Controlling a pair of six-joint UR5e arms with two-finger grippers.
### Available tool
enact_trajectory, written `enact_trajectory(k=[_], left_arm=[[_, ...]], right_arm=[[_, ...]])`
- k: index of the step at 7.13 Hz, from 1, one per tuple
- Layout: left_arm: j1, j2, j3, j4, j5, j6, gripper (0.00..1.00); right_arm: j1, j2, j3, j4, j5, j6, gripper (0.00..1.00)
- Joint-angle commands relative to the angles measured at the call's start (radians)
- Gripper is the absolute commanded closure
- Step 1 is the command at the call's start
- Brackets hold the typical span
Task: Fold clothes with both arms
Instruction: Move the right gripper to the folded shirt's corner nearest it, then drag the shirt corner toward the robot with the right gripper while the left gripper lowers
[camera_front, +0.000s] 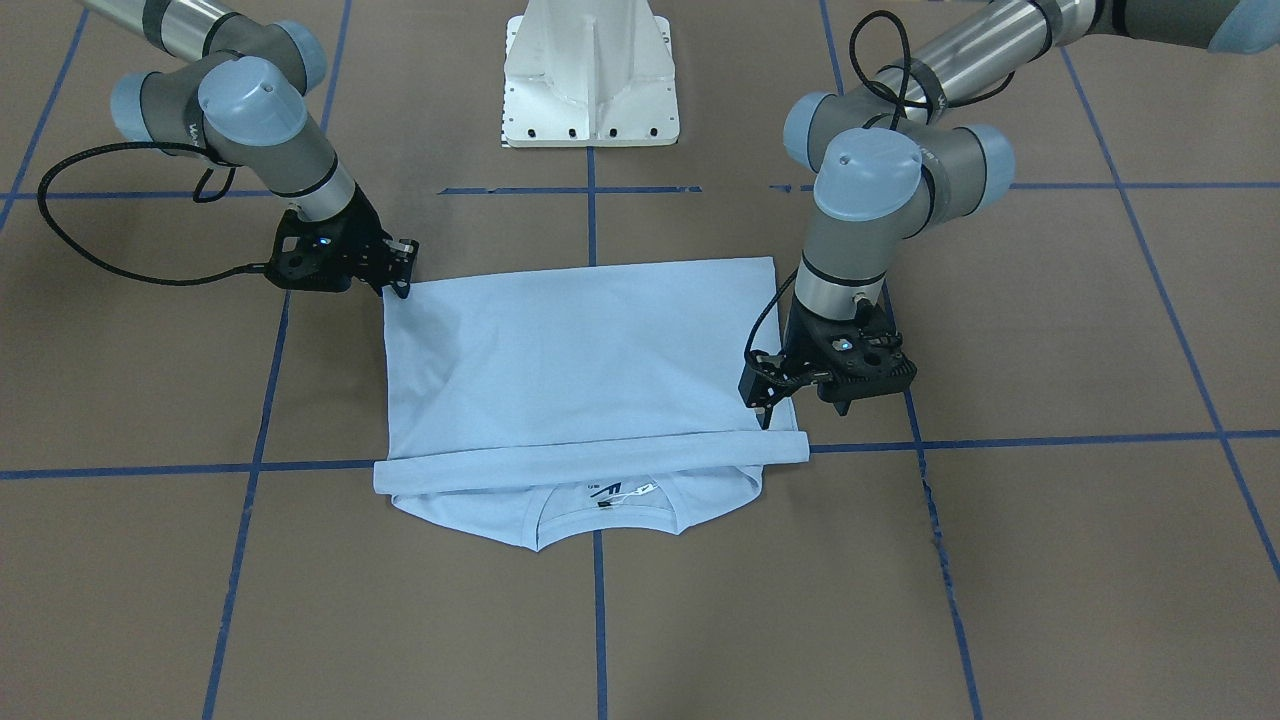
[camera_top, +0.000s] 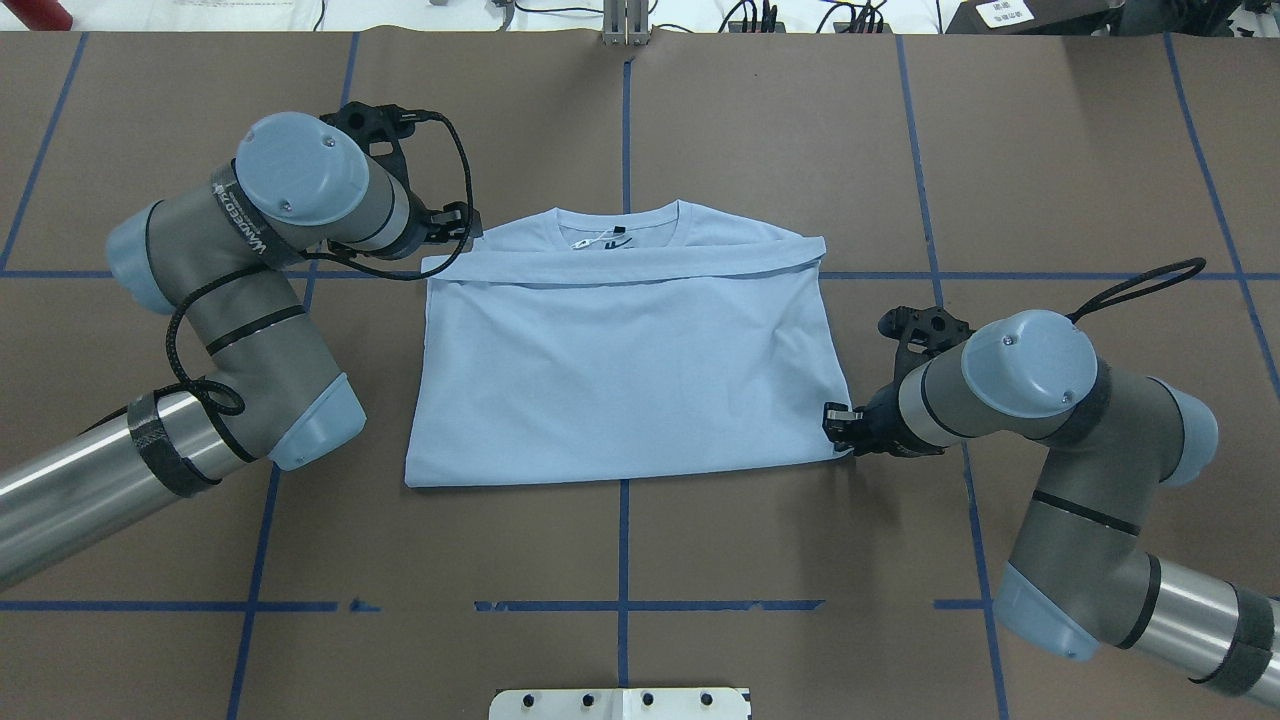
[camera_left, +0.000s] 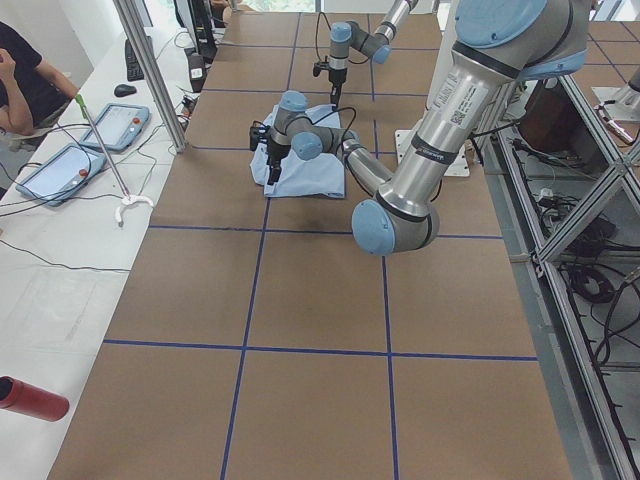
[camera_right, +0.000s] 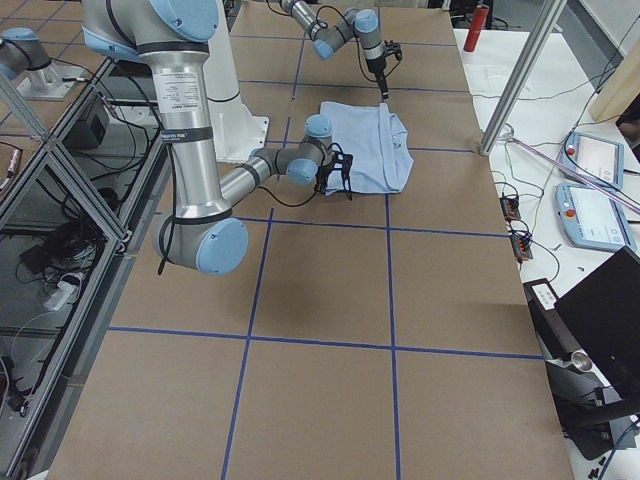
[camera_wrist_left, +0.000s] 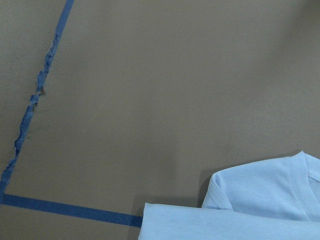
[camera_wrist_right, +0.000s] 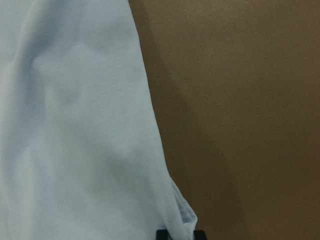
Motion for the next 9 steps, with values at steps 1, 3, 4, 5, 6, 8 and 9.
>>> enact_trajectory(k=[1,3,4,5,6,8,9], left_arm=[[0.000,0.000,-0.002,-0.001,0.000,-0.002,0.01],[0.000,0.006,-0.014,-0.001,0.005,-0.002,0.02],[0.000,0.010,-0.017,-0.001,0.006,-0.002,0.02],[0.003,0.012,-0.018,-0.001,0.008,-0.002,0.02],[0.015,0.014,-0.018,-0.001,0.021,-0.015,0.02],[0.037,0.012,-0.018,-0.001,0.044,-0.034,0.02],[0.040,0.011,-0.021,-0.001,0.043,-0.035,0.02]], right_arm=[[0.005,-0.002,0.003,-0.003,0.015,-0.002,1.00],[-0.041,-0.134,0.149,-0.003,0.018,0.001,1.00],[-0.117,-0.214,0.209,-0.003,0.014,0.002,1.00],[-0.193,-0.280,0.252,-0.003,0.015,0.006,1.00],[-0.271,-0.342,0.309,-0.003,0.018,0.006,1.00],[-0.407,-0.373,0.337,-0.001,0.027,0.063,0.99],[-0.440,-0.374,0.355,0.003,0.027,0.100,0.33]])
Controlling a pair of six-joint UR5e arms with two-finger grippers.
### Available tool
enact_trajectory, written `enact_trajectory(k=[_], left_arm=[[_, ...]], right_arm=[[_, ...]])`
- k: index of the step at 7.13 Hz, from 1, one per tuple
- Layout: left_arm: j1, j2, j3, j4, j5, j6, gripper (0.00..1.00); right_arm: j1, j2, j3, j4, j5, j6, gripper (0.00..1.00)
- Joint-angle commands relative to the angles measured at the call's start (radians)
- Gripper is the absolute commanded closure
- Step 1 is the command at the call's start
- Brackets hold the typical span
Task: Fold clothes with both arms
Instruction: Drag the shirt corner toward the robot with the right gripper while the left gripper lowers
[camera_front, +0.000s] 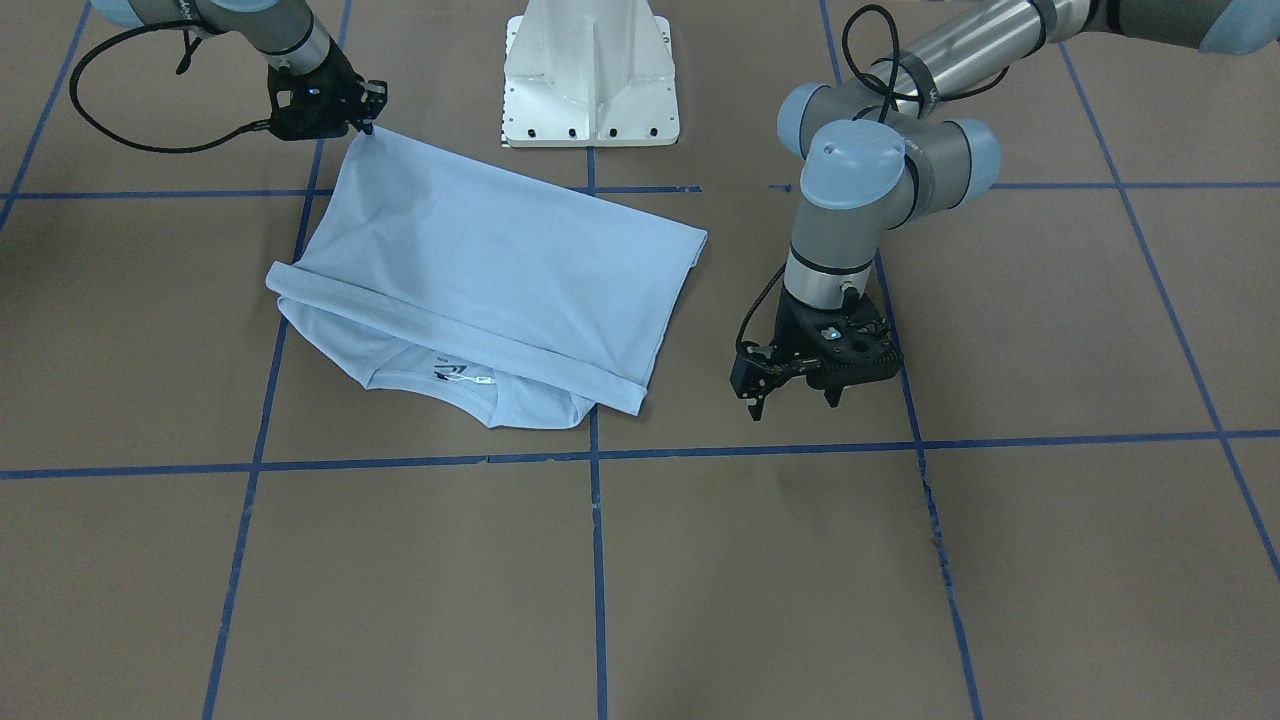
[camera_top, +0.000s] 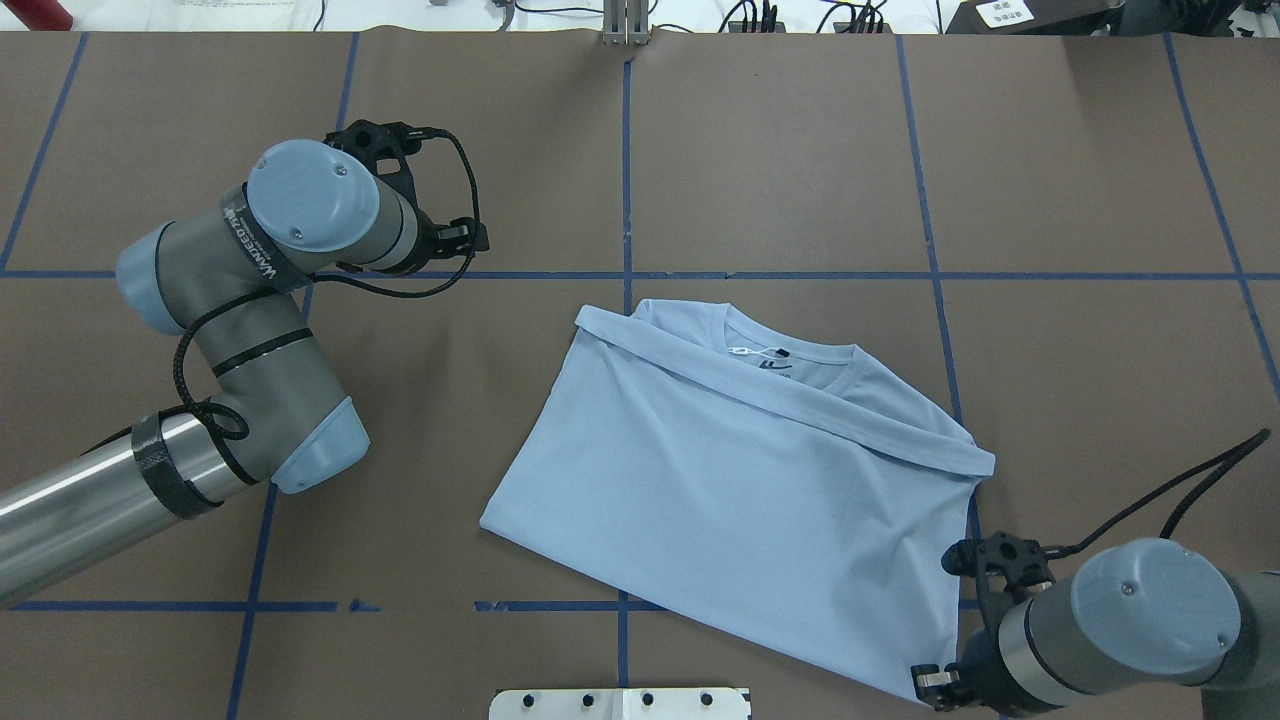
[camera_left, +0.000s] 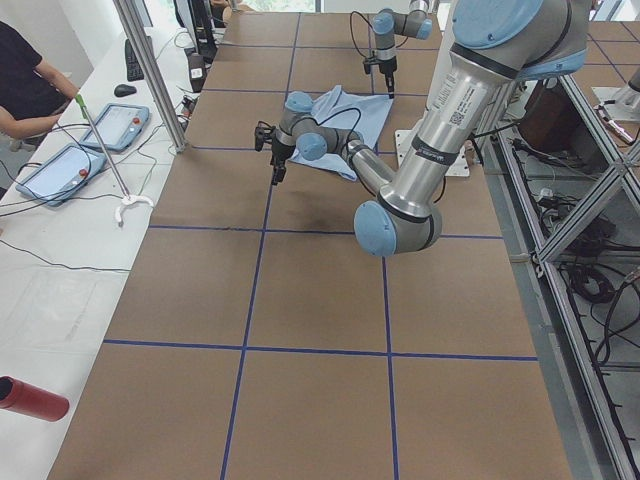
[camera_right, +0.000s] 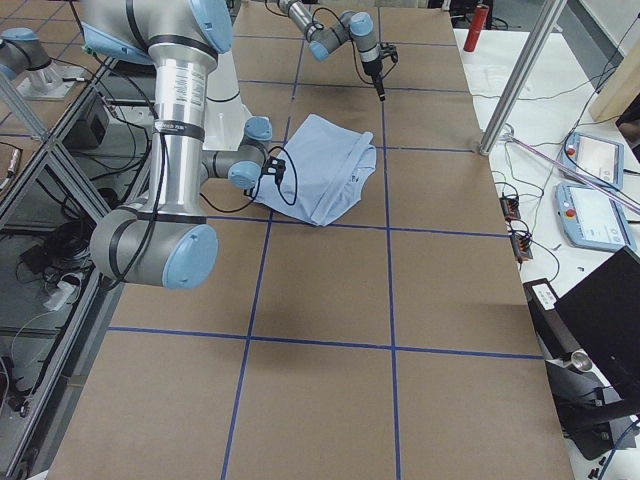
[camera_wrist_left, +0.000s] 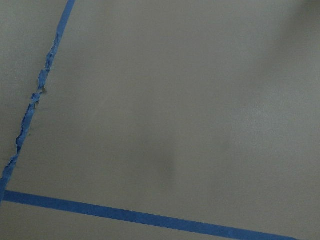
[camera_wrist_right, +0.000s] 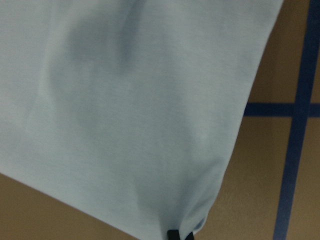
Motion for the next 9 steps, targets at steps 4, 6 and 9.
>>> enact_trajectory(k=[4,6,9], left_arm=[[0.050,0.066,-0.179,0.011,-0.131,-0.099,0.01],[0.235,0.091,-0.272,0.038,-0.125,-0.417,0.02],[0.415,0.094,-0.292,0.140,-0.035,-0.649,0.07]], right_arm=[[0.176,0.018,0.071,0.006,0.000,0.046,0.00],[0.383,0.069,0.062,0.006,0.000,0.034,0.00],[0.448,0.136,0.031,0.003,-0.024,0.032,0.00]])
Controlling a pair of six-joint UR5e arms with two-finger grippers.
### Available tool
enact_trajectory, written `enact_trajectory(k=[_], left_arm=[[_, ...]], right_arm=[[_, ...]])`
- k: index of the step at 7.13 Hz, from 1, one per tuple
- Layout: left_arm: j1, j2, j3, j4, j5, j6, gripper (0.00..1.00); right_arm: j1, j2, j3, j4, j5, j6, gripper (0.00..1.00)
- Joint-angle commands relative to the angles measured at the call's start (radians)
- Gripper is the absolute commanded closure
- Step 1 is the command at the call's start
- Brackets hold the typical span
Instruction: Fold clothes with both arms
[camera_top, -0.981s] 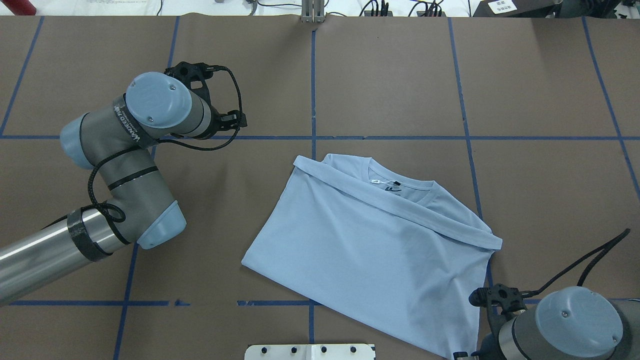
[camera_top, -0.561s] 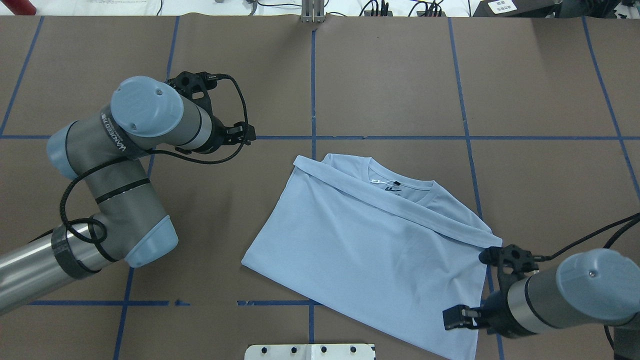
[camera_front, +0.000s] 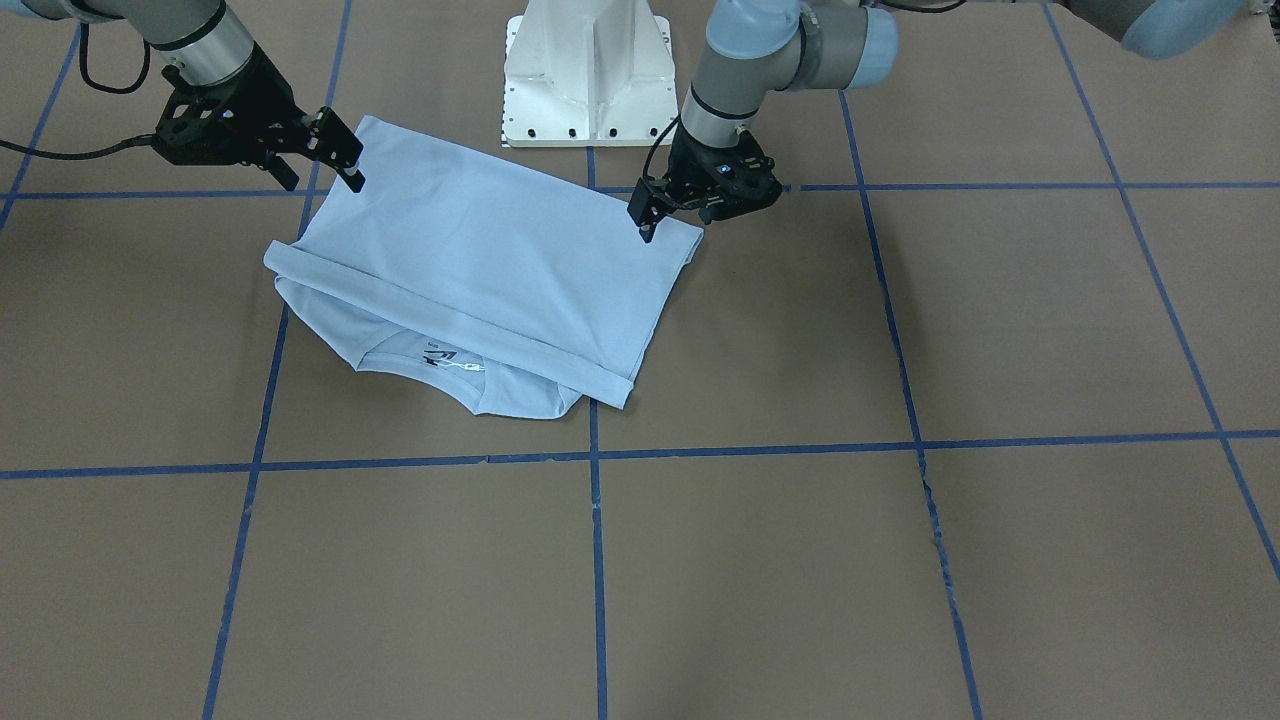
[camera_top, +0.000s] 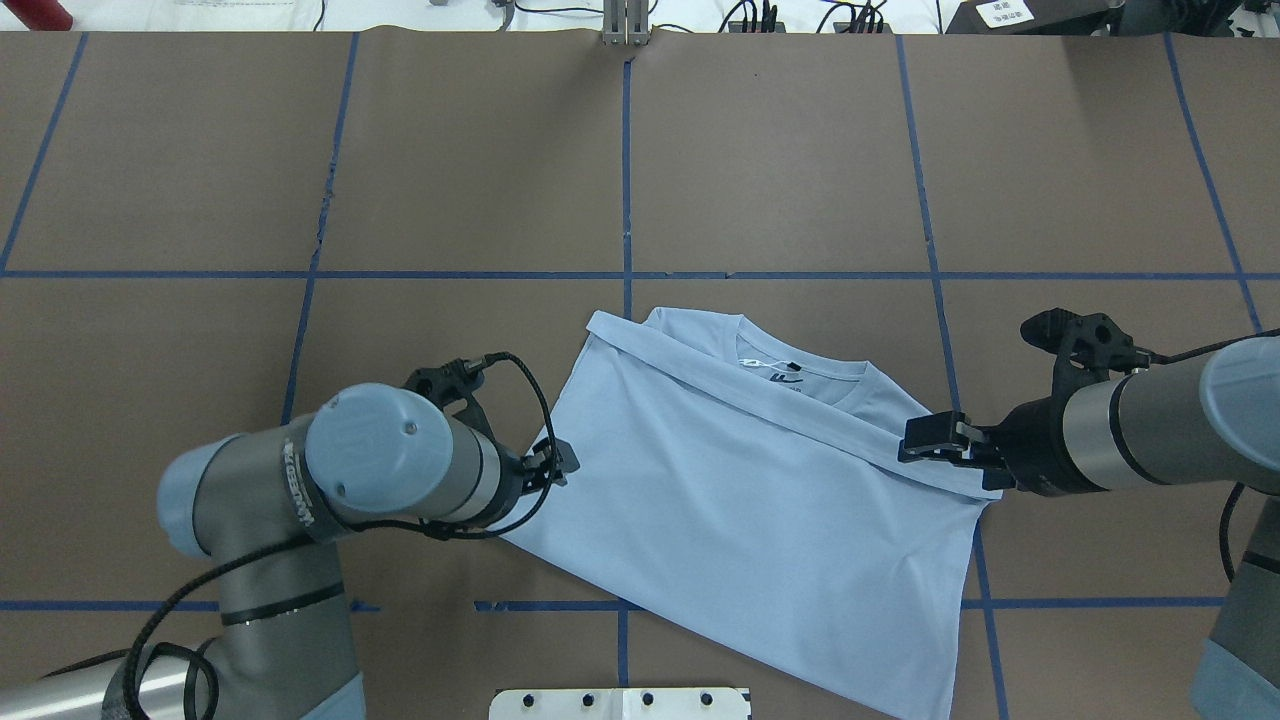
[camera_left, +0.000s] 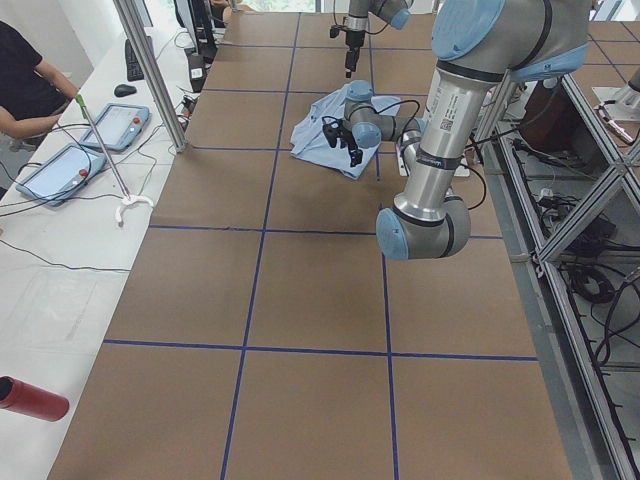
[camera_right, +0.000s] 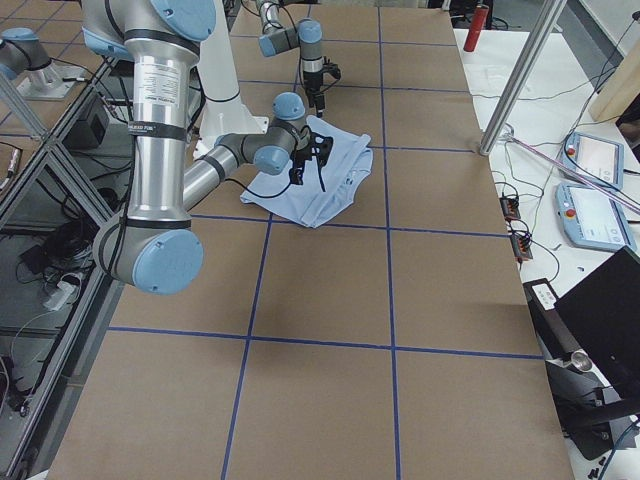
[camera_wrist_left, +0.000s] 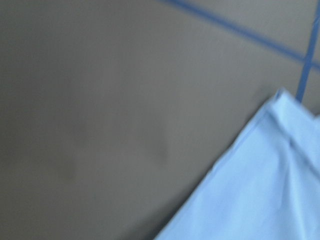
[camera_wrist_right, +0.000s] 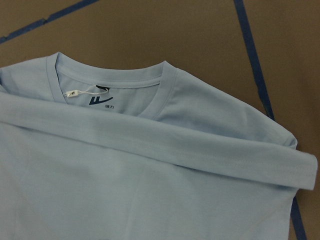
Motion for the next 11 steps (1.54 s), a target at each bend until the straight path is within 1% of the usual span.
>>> enact_trajectory(k=[1,2,3,5,7,8,10,11], left_arm=[[0.062,0.003,0.005,0.019,0.033,-0.092,0.10],[0.062,0.001,0.013,0.020,0.036,-0.092,0.11],[0.061,0.001,0.019,0.022,0.068,-0.091,0.11],[0.053,0.018,0.033,0.022,0.079,-0.088,0.11],[0.051,0.021,0.033,0.023,0.085,-0.091,0.15],[0.051,0.021,0.033,0.024,0.085,-0.091,0.20],[0.053,0.021,0.033,0.024,0.087,-0.092,0.45],[0.056,0.021,0.033,0.024,0.099,-0.091,0.50]], right_arm=[[0.034,0.040,-0.007,-0.001,-0.003,-0.001,0.00],[0.034,0.040,-0.007,-0.001,-0.003,-0.001,0.00],[0.037,0.042,-0.007,-0.001,-0.003,-0.001,0.00],[0.040,0.045,-0.007,-0.001,0.001,-0.001,0.00],[0.040,0.045,-0.007,-0.001,0.001,-0.001,0.00],[0.040,0.045,-0.008,-0.001,0.001,-0.001,0.00],[0.040,0.045,-0.010,-0.003,0.003,-0.001,0.00],[0.041,0.045,-0.010,-0.003,0.003,-0.001,0.00]])
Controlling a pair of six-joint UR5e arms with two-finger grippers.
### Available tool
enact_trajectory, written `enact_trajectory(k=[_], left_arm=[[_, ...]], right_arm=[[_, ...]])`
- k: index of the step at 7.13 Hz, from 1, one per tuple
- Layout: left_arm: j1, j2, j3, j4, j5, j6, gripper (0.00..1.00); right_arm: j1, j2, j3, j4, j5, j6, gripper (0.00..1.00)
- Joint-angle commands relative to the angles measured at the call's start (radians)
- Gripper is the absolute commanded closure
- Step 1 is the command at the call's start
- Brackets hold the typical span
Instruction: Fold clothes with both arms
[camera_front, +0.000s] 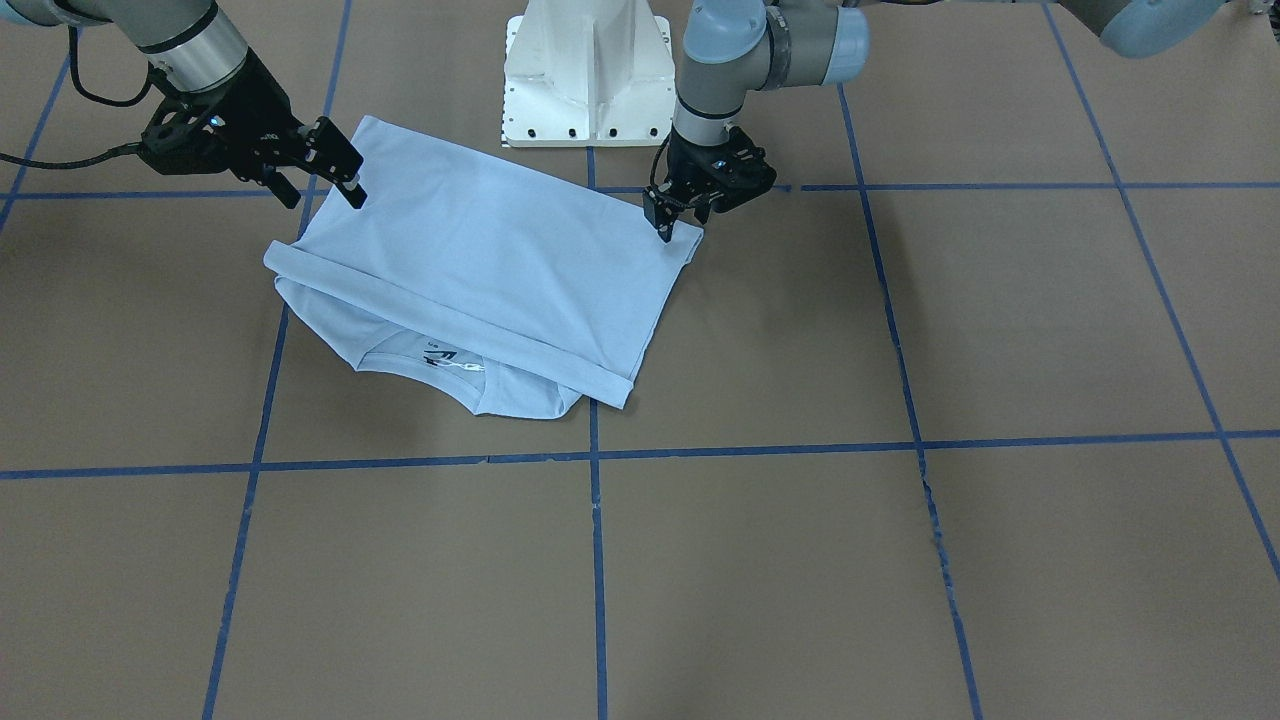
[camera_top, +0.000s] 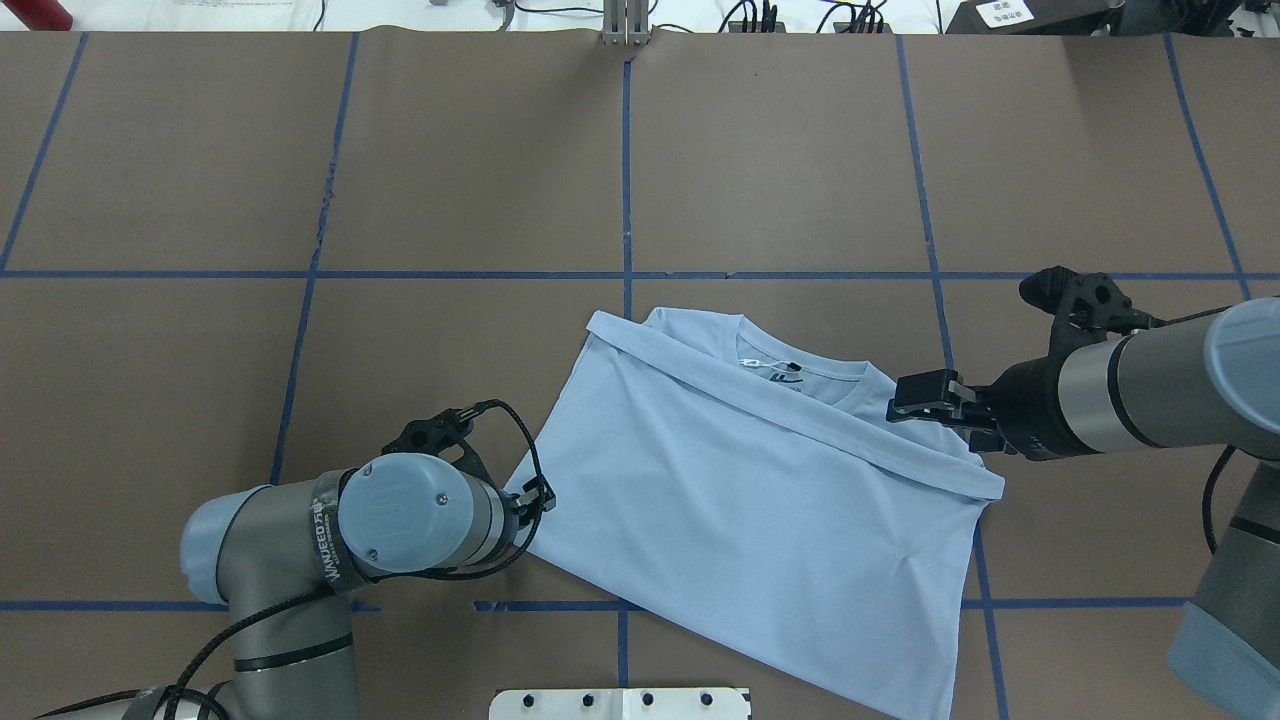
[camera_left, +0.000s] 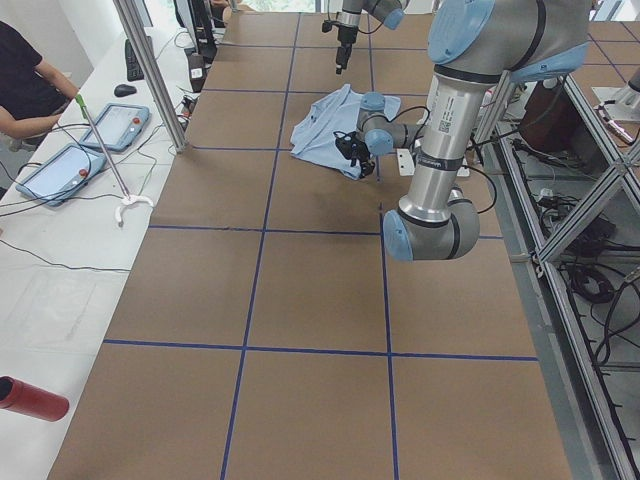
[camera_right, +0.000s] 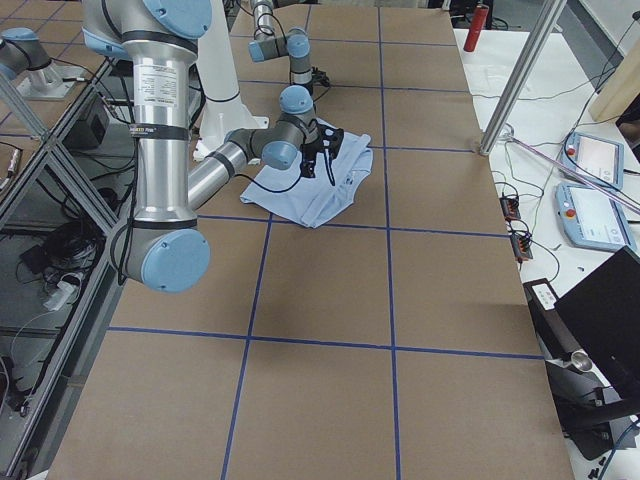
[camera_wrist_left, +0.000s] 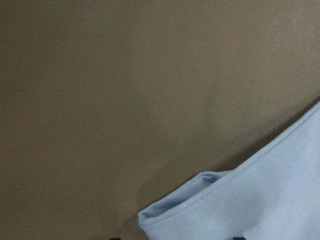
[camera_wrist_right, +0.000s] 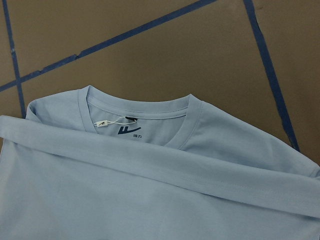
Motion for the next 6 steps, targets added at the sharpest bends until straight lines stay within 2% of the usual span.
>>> enact_trajectory(k=[1,2,3,4,6], left_arm=[[0.002,0.000,0.008,0.000,0.014,0.001,0.57],[0.001,-0.001,0.008,0.000,0.014,0.001,0.72],[0.002,-0.001,0.008,0.000,0.014,0.001,0.90],[0.001,-0.003,0.005,0.000,0.013,0.003,1.00],[-0.010,-0.006,-0.006,0.027,0.011,0.010,1.00]], right_arm=[[-0.001,0.002,-0.002,-0.001,-0.001,0.000,0.00],[-0.001,0.002,-0.003,-0.001,0.000,0.000,0.00],[-0.001,0.003,-0.006,-0.001,-0.001,0.000,0.00],[-0.001,0.005,-0.007,-0.001,-0.001,0.000,0.00],[-0.001,0.005,-0.007,-0.001,-0.003,0.000,0.00]])
